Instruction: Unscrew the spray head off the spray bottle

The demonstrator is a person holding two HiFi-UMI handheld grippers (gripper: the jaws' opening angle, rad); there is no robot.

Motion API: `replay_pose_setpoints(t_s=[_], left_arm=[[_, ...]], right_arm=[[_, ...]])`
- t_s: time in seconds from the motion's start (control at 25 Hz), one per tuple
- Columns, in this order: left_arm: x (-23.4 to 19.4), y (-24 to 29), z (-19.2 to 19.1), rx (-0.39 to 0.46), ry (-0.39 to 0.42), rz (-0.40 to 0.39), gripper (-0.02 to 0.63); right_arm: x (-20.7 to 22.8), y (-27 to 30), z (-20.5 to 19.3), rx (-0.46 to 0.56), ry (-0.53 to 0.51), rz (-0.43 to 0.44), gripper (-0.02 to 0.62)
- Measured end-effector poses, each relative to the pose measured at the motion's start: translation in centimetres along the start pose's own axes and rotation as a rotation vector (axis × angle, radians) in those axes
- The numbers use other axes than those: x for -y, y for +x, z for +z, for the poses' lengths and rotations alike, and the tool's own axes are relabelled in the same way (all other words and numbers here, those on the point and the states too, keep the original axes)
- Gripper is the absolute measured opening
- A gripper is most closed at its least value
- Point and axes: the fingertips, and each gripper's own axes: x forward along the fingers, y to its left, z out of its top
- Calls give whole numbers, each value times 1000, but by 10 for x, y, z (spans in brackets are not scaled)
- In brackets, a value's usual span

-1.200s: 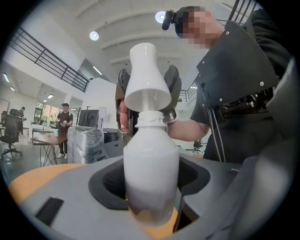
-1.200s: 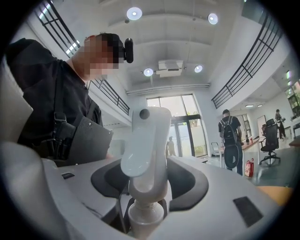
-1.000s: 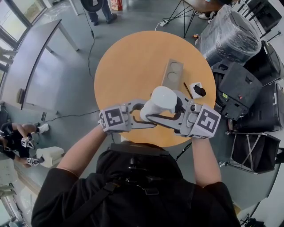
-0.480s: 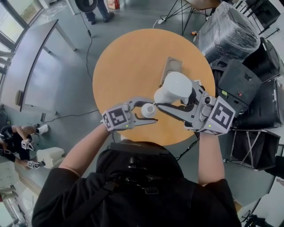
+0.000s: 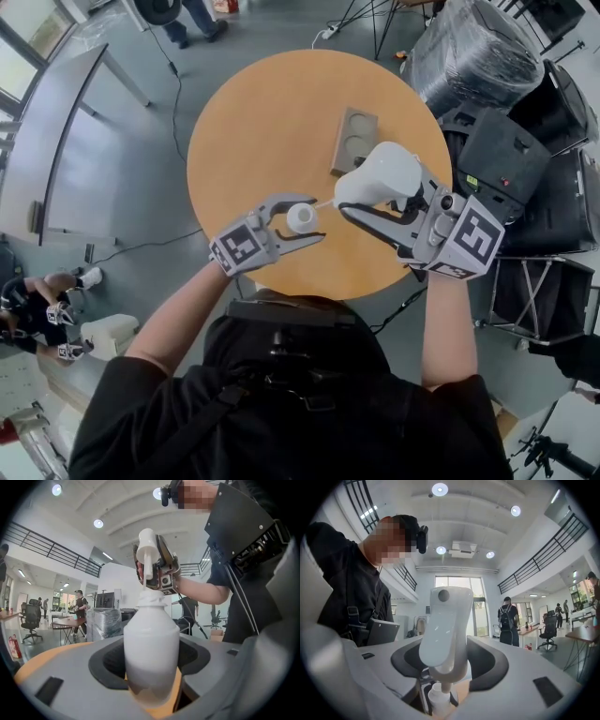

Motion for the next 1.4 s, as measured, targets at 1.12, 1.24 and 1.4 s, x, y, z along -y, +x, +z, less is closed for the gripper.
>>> replay_pose_setpoints(t_s=[1.12, 1.24, 1.4], left_arm=[[-37, 49, -103, 50, 17, 137, 304], [-42, 57, -130, 33, 9, 142, 304], [-43, 67, -170, 20, -12, 151, 304]], right_arm=[[72, -60, -319, -473, 458, -339, 245], [78, -64, -356, -515, 498, -355, 245], [79, -68, -403, -537, 555, -371, 245]])
